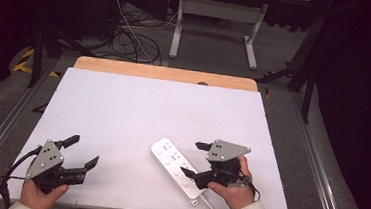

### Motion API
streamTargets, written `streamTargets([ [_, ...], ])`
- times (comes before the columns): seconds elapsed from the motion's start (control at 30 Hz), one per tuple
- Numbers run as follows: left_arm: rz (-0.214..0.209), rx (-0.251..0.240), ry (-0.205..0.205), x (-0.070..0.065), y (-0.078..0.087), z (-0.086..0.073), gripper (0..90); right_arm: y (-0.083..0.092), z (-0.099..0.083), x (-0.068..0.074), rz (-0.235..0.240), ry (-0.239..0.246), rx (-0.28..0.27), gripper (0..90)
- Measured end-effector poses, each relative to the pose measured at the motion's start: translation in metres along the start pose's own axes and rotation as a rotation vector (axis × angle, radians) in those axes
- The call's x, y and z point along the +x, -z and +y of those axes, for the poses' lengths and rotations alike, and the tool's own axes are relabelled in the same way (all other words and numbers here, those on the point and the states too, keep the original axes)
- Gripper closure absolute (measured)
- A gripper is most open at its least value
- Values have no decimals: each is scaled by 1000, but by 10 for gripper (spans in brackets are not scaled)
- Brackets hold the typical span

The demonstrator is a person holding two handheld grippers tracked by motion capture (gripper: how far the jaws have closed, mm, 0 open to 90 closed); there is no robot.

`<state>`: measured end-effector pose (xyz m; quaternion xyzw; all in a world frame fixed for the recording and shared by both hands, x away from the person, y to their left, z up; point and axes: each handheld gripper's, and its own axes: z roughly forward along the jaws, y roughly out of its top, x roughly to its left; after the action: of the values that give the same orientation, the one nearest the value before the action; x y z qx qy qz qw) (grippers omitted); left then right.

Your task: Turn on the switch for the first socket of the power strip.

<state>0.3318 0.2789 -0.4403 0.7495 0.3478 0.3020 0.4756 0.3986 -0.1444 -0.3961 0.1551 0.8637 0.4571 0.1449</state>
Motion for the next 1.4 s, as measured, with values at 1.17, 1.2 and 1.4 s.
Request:
streamTargets([
  [1.17, -7, 6, 18, 1, 0, -1, 163, -15, 2, 14, 108, 71, 235, 900],
  [1.2, -6, 6, 18, 1, 0, -1, 163, -16, 2, 15, 105, 73, 250, 900],
  [1.4, -6, 5, 23, 1, 0, -1, 163, -24, -2, 14, 103, 80, 358, 900],
])
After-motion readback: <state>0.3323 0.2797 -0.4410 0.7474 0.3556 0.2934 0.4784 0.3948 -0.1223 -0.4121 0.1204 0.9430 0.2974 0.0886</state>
